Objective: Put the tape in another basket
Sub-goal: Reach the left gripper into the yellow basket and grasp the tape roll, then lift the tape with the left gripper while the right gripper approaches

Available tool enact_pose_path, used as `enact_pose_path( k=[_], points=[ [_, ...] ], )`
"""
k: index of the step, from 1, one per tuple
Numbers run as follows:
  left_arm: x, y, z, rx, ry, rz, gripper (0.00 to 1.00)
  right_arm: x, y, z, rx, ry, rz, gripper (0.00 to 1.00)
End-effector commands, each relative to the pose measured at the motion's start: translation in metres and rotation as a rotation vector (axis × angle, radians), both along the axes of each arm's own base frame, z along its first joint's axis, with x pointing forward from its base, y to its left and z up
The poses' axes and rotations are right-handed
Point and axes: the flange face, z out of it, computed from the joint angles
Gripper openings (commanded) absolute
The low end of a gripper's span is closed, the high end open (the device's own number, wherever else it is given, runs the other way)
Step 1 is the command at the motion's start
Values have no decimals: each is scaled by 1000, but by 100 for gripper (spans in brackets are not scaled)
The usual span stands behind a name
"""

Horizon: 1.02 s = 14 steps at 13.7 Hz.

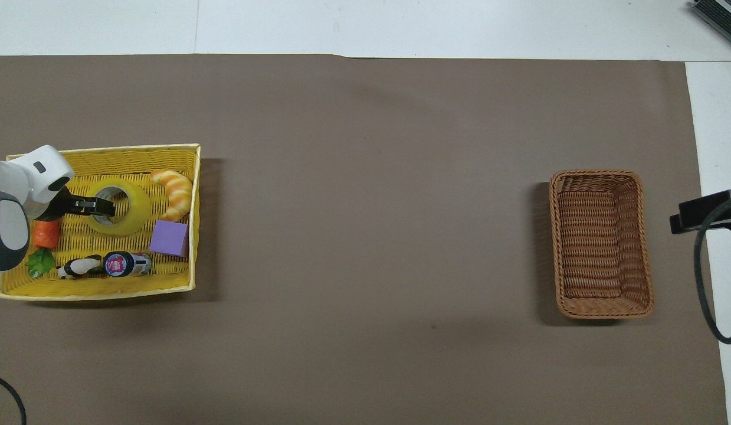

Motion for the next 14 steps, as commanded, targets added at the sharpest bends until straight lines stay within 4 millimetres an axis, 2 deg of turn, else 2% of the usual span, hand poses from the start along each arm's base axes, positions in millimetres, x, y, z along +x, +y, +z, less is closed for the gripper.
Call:
enact_pose_path(
  k=[1, 2, 3, 4, 6, 10, 12, 14],
  points=[
    [-5, 2, 5, -9, -25, -3, 42, -1, -2, 1, 17, -9, 19, 100],
    [-3, 2, 7, -7, -31, -3, 28, -1, -2, 1, 17, -9, 19, 100],
    [-1, 2, 9, -5, -41, -6, 7, -1, -2, 1, 17, -9, 19, 100],
    [2, 2, 12, -5, -47, -4, 0, -1, -2, 1, 17, -9, 19, 100],
    [3, 3, 25, -4, -53, -5, 0, -1, -2, 1, 17, -9, 19, 100],
    [8, -19, 92, -7, -69, -43, 0, -1, -2, 1, 17, -9, 19, 100],
    [2, -61, 120, -8, -84, -101, 0, -2, -2, 1, 17, -3, 19, 100],
    [-5, -96, 133, -17, -61, -117, 0, -2, -7, 1, 8, -3, 10, 100]
  ],
)
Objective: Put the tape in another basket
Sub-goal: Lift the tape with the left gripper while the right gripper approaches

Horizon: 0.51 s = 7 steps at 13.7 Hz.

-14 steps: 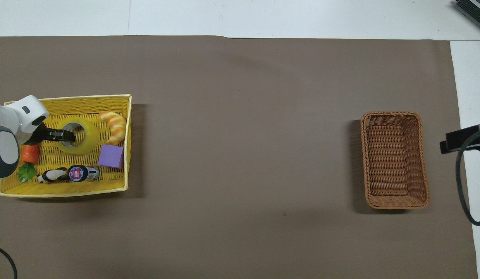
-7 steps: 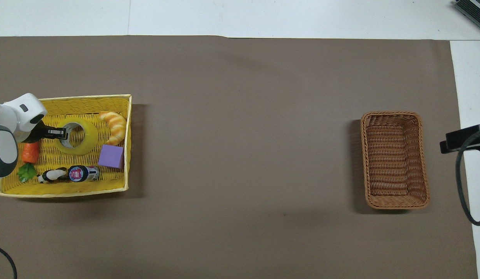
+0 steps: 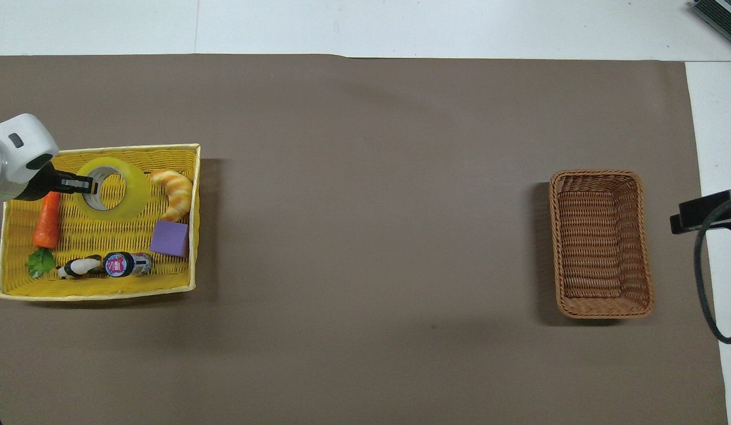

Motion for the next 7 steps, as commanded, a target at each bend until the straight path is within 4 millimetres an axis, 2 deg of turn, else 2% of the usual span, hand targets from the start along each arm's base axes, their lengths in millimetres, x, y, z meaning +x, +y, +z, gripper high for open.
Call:
enact_pose_path(
  k=[1, 3, 5, 7],
  points=[
    [-14, -48, 16, -19, 33, -1, 0, -2, -8, 1, 2, -2, 6, 100],
    [-15, -80, 16, -38, 28, -2, 0, -2, -9, 0, 11, -4, 5, 100],
    [-18, -101, 15, -146, 40, 23, 0, -6, -9, -9, 45, -37, 9, 100],
    [-23, -130, 14, -158, 47, -18, 0, -13, -9, -27, 114, -40, -4, 100]
  ],
)
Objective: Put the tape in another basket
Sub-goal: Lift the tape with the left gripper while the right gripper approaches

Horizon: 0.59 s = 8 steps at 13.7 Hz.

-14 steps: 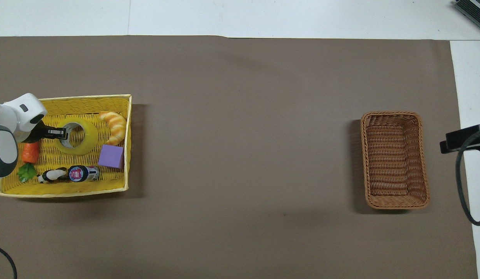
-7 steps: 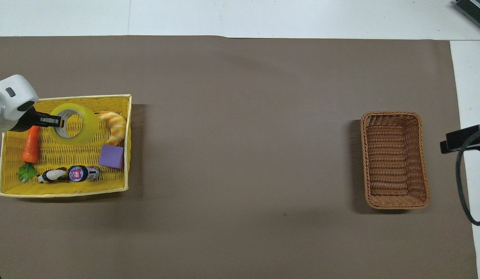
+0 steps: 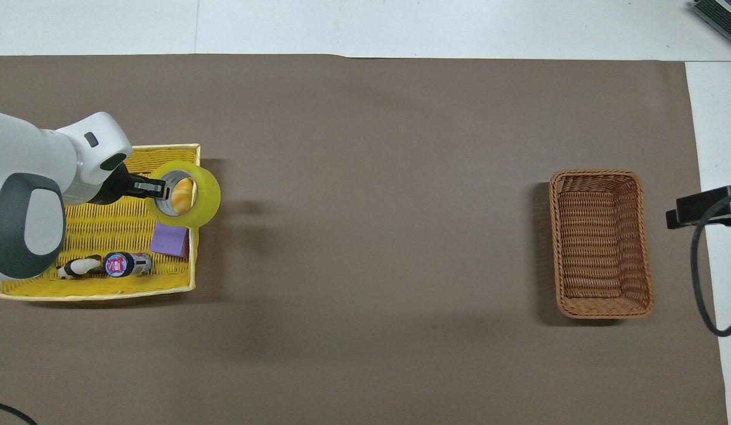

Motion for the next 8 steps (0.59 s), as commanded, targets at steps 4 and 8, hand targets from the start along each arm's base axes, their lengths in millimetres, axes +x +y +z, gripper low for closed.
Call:
enact_pose_path(
  k=[4, 8],
  points=[
    [-17, -67, -1, -67, 0, -60, 0, -1, 19, -59, 161, -28, 11, 100],
    [-39, -129, -13, -209, 25, -32, 0, 20, 65, -116, 297, 15, 8, 100]
  ],
)
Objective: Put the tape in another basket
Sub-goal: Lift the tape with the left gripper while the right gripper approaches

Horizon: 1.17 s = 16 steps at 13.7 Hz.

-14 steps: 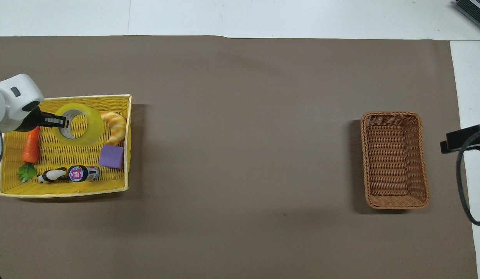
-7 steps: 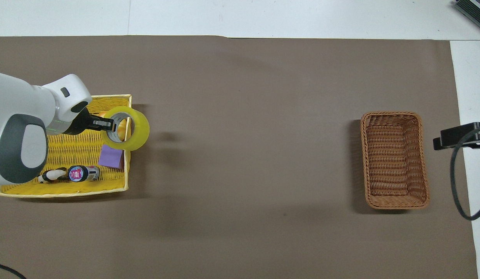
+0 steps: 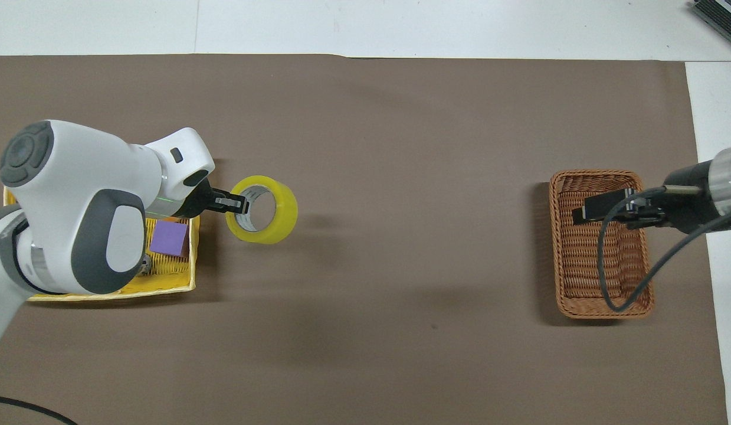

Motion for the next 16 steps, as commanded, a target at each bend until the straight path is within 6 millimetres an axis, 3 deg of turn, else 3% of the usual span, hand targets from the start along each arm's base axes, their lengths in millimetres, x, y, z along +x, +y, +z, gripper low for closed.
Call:
enact_pose_path(
  k=[1, 4, 7, 14, 16],
  points=[
    [-18, -32, -4, -39, 1, 39, 0, 8, 34, -35, 116, 25, -5, 100],
    [-24, -46, -10, -60, 14, 65, 0, 13, 75, -77, 275, 38, -79, 100],
    [-26, -47, -11, -57, 33, 83, 0, 17, 117, -118, 364, 28, -147, 100],
    [-45, -63, -24, -43, 61, 69, 0, 17, 228, -174, 572, 7, -334, 100],
    [-50, -75, -23, -44, 60, 68, 0, 14, 242, -198, 551, 20, -308, 100]
  ],
)
